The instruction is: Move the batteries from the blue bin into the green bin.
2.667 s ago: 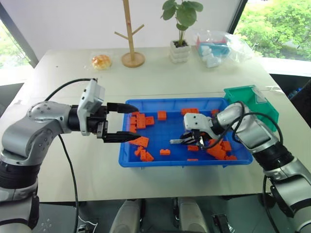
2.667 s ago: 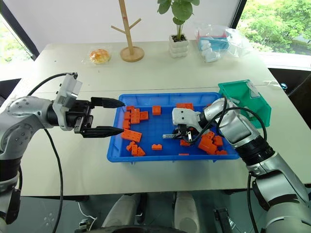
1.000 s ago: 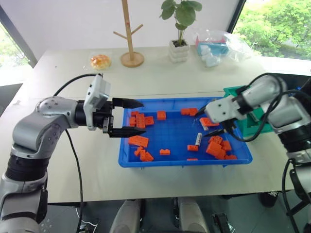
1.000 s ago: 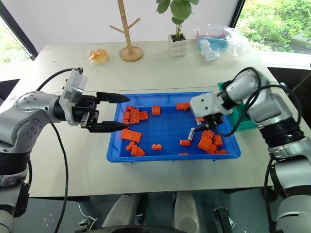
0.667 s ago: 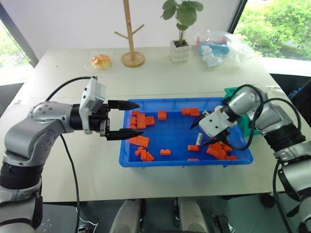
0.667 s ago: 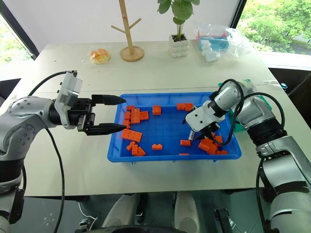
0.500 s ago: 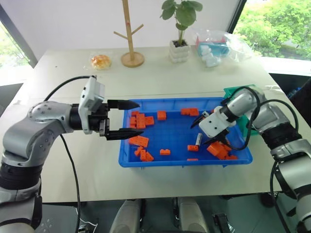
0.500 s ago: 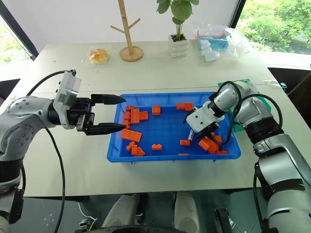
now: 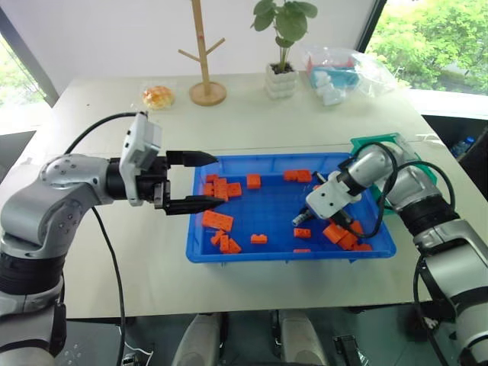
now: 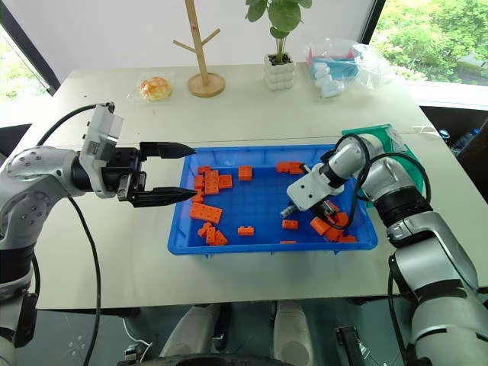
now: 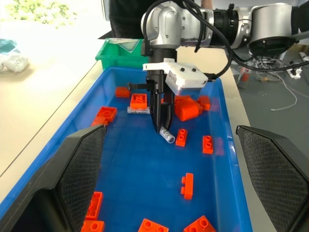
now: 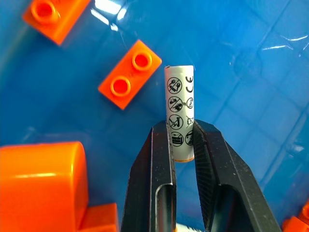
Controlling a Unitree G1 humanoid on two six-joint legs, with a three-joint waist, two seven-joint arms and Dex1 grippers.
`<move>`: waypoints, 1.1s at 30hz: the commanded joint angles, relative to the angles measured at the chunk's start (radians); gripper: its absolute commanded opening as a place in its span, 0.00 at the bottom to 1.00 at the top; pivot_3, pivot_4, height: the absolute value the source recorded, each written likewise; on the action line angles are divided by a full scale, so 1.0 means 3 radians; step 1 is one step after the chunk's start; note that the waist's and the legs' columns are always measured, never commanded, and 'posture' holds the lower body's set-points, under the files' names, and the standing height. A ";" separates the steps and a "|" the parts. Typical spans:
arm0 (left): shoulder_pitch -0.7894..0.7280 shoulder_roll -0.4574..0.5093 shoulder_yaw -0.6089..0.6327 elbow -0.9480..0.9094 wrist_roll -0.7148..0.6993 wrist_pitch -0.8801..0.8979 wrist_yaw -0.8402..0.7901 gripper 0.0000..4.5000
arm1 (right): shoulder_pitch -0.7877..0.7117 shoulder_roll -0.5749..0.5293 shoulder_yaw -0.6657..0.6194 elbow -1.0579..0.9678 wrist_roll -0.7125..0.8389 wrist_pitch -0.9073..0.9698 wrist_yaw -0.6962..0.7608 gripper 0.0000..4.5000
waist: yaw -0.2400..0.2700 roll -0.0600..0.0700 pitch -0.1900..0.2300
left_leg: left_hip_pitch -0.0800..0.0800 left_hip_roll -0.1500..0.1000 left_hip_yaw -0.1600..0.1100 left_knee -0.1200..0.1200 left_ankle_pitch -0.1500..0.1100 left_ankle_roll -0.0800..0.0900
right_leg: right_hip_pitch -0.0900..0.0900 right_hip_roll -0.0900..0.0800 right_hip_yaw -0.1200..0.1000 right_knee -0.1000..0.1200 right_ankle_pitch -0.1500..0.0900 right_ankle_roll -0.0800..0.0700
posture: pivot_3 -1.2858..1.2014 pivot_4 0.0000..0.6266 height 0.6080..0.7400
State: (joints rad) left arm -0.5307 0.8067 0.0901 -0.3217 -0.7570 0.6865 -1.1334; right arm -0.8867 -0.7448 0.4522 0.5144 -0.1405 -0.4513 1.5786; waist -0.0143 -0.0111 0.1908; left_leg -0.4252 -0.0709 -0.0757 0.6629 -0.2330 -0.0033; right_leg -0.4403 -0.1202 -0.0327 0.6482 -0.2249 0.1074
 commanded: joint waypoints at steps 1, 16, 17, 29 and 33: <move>-0.0112 0.0010 0.0007 -0.0005 0.0012 -0.0065 -0.0025 1.00 | 0.0044 -0.0087 -0.0244 -0.0358 0.0228 0.0440 -0.0012 0.01 | 0.0003 0.0000 0.0000 | 0.0000 0.0000 0.0000 0.0000 0.0000 0.0000 | 0.0000 0.0000 0.0000 0.0000 0.0000 0.0000 | 0.52 0.24 0.64; -0.0205 -0.0042 -0.0128 0.0158 0.0077 -0.0144 -0.0172 1.00 | 0.0329 -0.0910 -0.1644 -0.1093 0.0406 0.2961 -0.1344 0.01 | 0.0028 0.0000 0.0000 | -0.0003 -0.0003 0.0001 0.0000 -0.0001 0.0002 | -0.0001 -0.0006 0.0000 -0.0002 -0.0003 -0.0005 | 0.52 0.24 0.64; -0.0229 -0.0051 -0.0147 0.0187 0.0091 -0.0156 -0.0191 1.00 | 0.0394 -0.0995 -0.1679 -0.1058 0.0366 0.2960 -0.1418 0.01 | 0.0022 0.0000 0.0000 | -0.0003 -0.0003 0.0001 0.0000 -0.0002 0.0002 | -0.0001 -0.0006 0.0000 -0.0003 -0.0004 -0.0007 | 0.52 0.24 0.64; -0.0443 -0.0171 -0.0260 0.0364 0.0181 -0.0204 -0.0306 1.00 | 0.1056 -0.1236 -0.1811 -0.1127 0.0350 0.2920 -0.1849 0.64 | -0.0001 0.0002 0.0000 | -0.0002 0.0000 0.0009 0.0000 -0.0003 0.0005 | -0.0002 -0.0007 0.0001 -0.0001 -0.0002 -0.0003 | 0.52 0.24 0.64; -0.0449 -0.0159 -0.0248 0.0380 0.0189 -0.0208 -0.0327 1.00 | 0.0855 -0.1193 -0.1829 -0.1134 0.0512 0.2951 -0.1810 0.74 | 0.0006 0.0002 0.0000 | -0.0002 0.0000 0.0009 0.0000 -0.0002 0.0005 | -0.0002 -0.0007 0.0000 -0.0001 -0.0002 -0.0002 | 0.52 0.24 0.64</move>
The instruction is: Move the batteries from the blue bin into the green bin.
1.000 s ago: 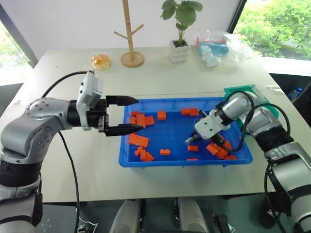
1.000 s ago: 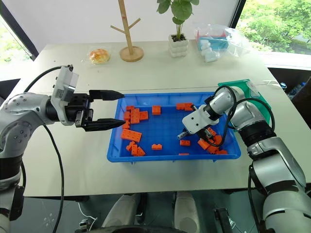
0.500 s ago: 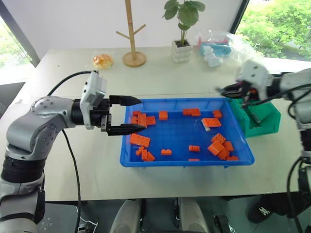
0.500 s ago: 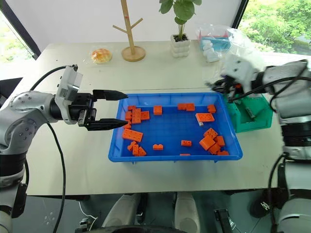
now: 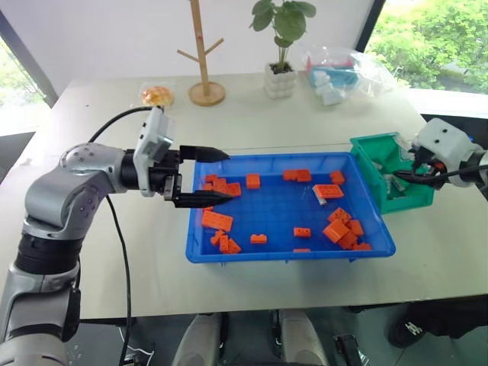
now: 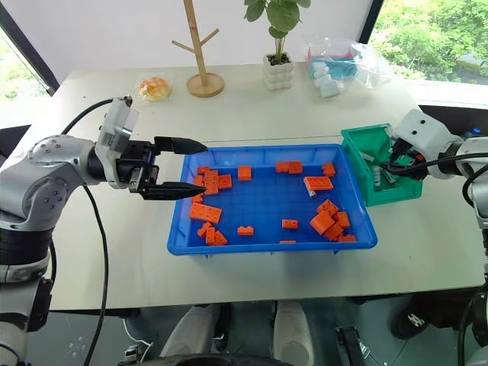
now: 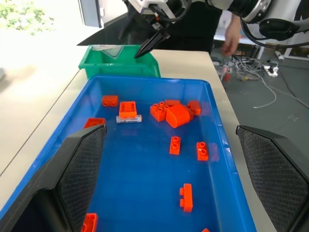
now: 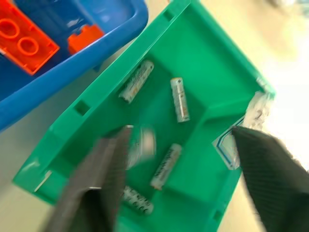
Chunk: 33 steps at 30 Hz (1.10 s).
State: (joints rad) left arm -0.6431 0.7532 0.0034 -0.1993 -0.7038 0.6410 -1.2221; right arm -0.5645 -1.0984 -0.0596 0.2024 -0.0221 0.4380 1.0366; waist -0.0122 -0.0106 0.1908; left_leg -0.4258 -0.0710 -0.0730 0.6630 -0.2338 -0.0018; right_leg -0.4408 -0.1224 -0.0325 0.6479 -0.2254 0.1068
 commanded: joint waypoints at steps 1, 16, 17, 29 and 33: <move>-0.0069 0.0021 0.0045 -0.0030 0.0013 -0.0056 -0.0034 1.00 | -0.0300 0.0023 -0.0120 -0.0122 0.0201 -0.0001 0.0050 0.74 | -0.0006 0.0000 0.0000 | 0.0000 0.0000 0.0000 0.0000 0.0000 0.0000 | 0.0000 0.0000 0.0000 0.0000 0.0000 0.0000 | 0.52 0.24 0.64; -0.0032 0.0031 0.0114 -0.0123 0.0009 -0.0014 0.0036 1.00 | -0.0967 0.0479 0.0986 0.0416 0.0266 -0.1013 0.1559 0.74 | -0.0003 -0.0001 0.0001 | 0.0000 0.0000 -0.0003 0.0002 0.0000 0.0000 | 0.0002 0.0003 -0.0001 -0.0002 0.0001 0.0003 | 0.52 0.24 0.64; 0.0008 0.0048 0.0144 -0.0165 -0.0005 -0.0001 0.0059 1.00 | -0.1022 0.0519 0.1074 0.0568 0.0190 -0.1143 0.1621 0.74 | -0.0004 -0.0001 0.0001 | 0.0000 0.0000 -0.0004 0.0002 0.0000 0.0000 | 0.0002 0.0003 -0.0001 -0.0002 0.0001 0.0003 | 0.52 0.24 0.64; 0.0293 0.0154 0.0357 -0.0484 -0.0146 0.0119 0.0301 1.00 | -0.1465 0.0926 0.1384 0.1904 -0.0336 -0.2099 0.1702 0.93 | -0.0016 -0.0001 0.0001 | 0.0001 0.0000 -0.0004 0.0001 0.0001 -0.0002 | 0.0001 0.0005 0.0000 0.0000 0.0001 0.0003 | 0.52 0.24 0.64; 0.0321 0.0177 0.0386 -0.0518 -0.0180 0.0134 0.0354 1.00 | -0.1541 0.0954 0.1343 0.2053 -0.0366 -0.2213 0.1708 0.99 | -0.0008 -0.0001 0.0001 | 0.0001 0.0000 -0.0005 0.0002 0.0001 -0.0002 | 0.0002 0.0005 0.0000 0.0000 0.0001 0.0002 | 0.52 0.24 0.64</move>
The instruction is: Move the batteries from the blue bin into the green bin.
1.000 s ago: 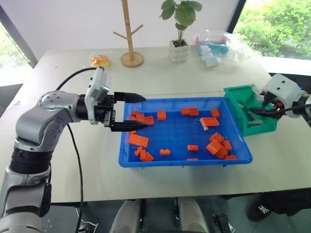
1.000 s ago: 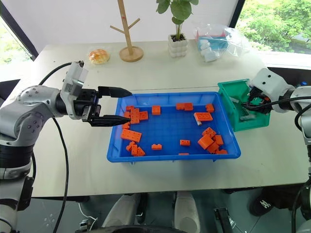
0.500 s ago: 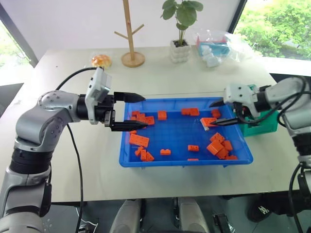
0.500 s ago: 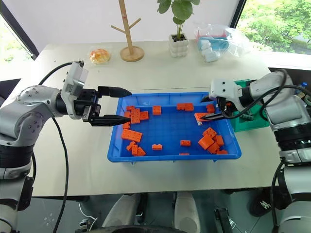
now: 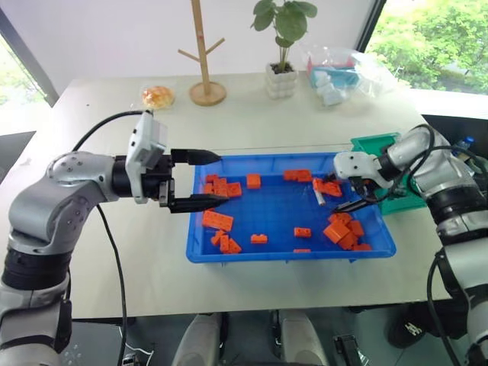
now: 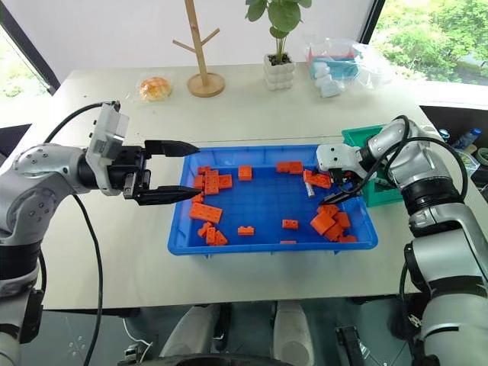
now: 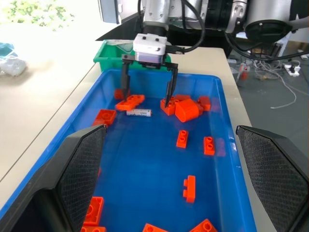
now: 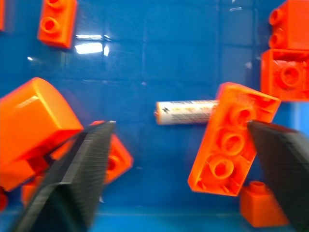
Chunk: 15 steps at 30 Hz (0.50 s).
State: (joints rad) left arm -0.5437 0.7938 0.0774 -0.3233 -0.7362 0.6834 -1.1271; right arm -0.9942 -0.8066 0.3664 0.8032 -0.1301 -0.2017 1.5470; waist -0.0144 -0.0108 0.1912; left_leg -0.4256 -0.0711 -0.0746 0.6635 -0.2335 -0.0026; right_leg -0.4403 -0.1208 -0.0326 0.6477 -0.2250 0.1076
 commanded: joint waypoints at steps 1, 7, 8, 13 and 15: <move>-0.0011 0.0045 0.0144 -0.0107 -0.0078 -0.0003 0.0047 1.00 | -0.0126 -0.0025 -0.0099 0.0051 0.0010 -0.0070 0.0044 0.99 | 0.0000 0.0000 0.0000 | 0.0000 0.0000 0.0000 0.0000 0.0000 0.0000 | 0.0000 0.0000 0.0000 0.0000 0.0000 0.0000 | 0.52 0.24 0.64; -0.0033 0.0043 0.0117 -0.0074 -0.0072 -0.0024 0.0047 1.00 | -0.0188 -0.0051 -0.0203 0.0006 0.0068 0.0017 0.0161 0.99 | -0.0004 0.0000 0.0000 | 0.0000 0.0000 0.0000 0.0000 0.0000 0.0000 | 0.0000 0.0000 0.0000 0.0000 0.0000 0.0000 | 0.52 0.24 0.64; -0.0053 0.0033 0.0102 -0.0057 -0.0064 -0.0033 0.0044 1.00 | -0.0211 -0.0044 -0.0209 0.0040 0.0039 0.0008 0.0121 0.99 | -0.0005 0.0000 0.0000 | 0.0000 0.0000 0.0000 0.0000 0.0000 0.0000 | 0.0000 0.0000 0.0000 0.0000 0.0000 0.0000 | 0.52 0.24 0.64; -0.0104 -0.0010 0.0049 -0.0023 -0.0045 -0.0065 0.0031 1.00 | -0.0249 0.0041 -0.0234 0.0110 0.0003 -0.0056 -0.0087 0.99 | -0.0007 0.0000 0.0000 | 0.0000 0.0000 0.0000 0.0000 0.0000 0.0000 | 0.0000 0.0000 0.0000 0.0000 0.0000 0.0000 | 0.52 0.24 0.64; -0.0113 -0.0018 0.0039 -0.0002 -0.0038 -0.0076 0.0019 1.00 | -0.0205 0.0072 -0.0223 -0.0010 0.0037 -0.0176 -0.0062 0.99 | -0.0008 0.0000 0.0000 | 0.0000 0.0000 0.0000 0.0000 0.0000 0.0000 | 0.0000 0.0000 0.0000 0.0000 0.0000 0.0000 | 0.52 0.24 0.64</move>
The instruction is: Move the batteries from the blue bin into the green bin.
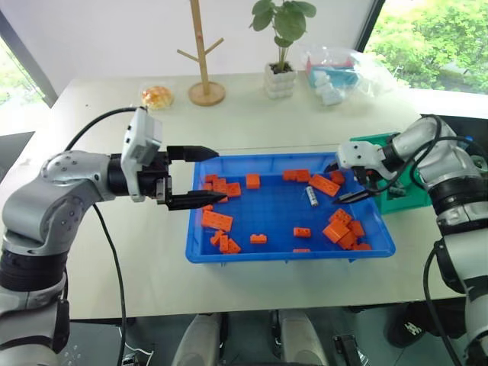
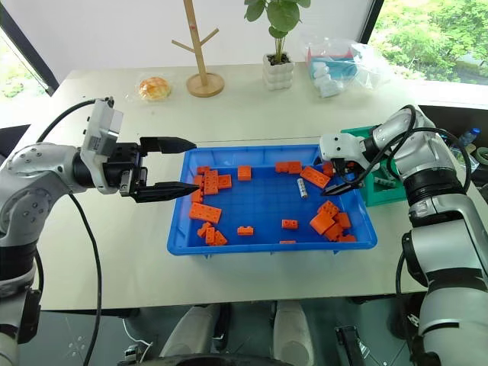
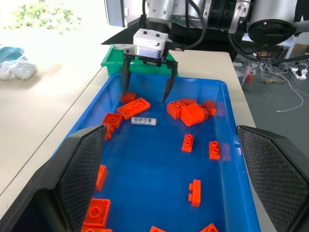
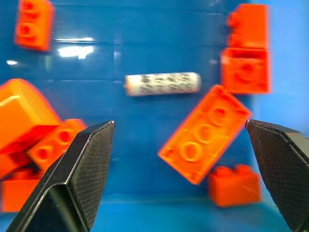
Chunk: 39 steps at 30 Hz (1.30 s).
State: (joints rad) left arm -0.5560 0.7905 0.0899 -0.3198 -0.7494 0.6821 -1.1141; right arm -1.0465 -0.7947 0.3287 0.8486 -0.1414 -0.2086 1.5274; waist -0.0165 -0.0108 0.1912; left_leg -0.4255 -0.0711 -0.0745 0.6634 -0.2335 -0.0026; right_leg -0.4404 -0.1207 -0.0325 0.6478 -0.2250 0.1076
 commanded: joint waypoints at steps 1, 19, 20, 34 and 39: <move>-0.0077 -0.0011 -0.0007 -0.0002 0.0012 -0.0078 -0.0031 1.00 | -0.0020 0.0047 -0.0076 -0.0201 0.0063 -0.0243 0.0005 0.99 | -0.0003 0.0000 0.0000 | 0.0000 0.0000 0.0000 0.0000 0.0000 0.0000 | 0.0000 0.0000 0.0000 0.0000 0.0000 0.0000 | 0.52 0.24 0.64; 0.0001 0.0034 0.0081 -0.0092 -0.0039 -0.0053 0.0050 1.00 | -0.0497 0.0418 0.0462 0.0407 -0.0460 -0.1761 0.0109 0.99 | -0.0009 0.0000 0.0000 | 0.0000 -0.0001 -0.0001 0.0000 0.0002 -0.0003 | -0.0002 0.0002 0.0001 0.0003 0.0000 0.0000 | 0.52 0.24 0.64; 0.0020 0.0045 0.0097 -0.0107 -0.0053 -0.0045 0.0058 1.00 | -0.0508 0.0421 0.0446 0.0411 -0.0435 -0.1761 0.0136 0.99 | -0.0011 0.0000 0.0000 | 0.0000 0.0000 -0.0001 0.0000 0.0002 -0.0003 | -0.0002 0.0002 0.0001 0.0004 0.0000 0.0000 | 0.52 0.24 0.64; -0.0067 0.0032 0.0052 -0.0060 -0.0070 -0.0035 0.0073 1.00 | -0.0646 0.0411 0.0759 0.0682 -0.1192 -0.2961 -0.0907 0.99 | -0.0013 -0.0001 0.0000 | 0.0004 0.0000 -0.0002 -0.0001 0.0002 -0.0004 | 0.0000 0.0004 0.0003 0.0005 0.0000 0.0000 | 0.52 0.24 0.64; -0.0086 0.0026 0.0036 -0.0043 -0.0060 -0.0043 0.0047 1.00 | -0.0610 0.0379 0.0853 0.0658 -0.1366 -0.3281 -0.1199 0.99 | -0.0015 -0.0001 -0.0001 | 0.0014 0.0000 -0.0002 -0.0001 0.0002 -0.0004 | 0.0009 0.0005 0.0003 0.0005 0.0000 -0.0001 | 0.52 0.24 0.64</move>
State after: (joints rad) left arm -0.5635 0.7953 0.0922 -0.3232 -0.7599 0.6802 -1.0924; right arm -1.2347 -0.6808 0.5606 1.0465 -0.5243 -1.1625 1.1954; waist -0.0211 -0.0112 0.1910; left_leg -0.4207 -0.0710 -0.0750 0.6629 -0.2329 -0.0039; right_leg -0.4374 -0.1193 -0.0312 0.6492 -0.2251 0.1073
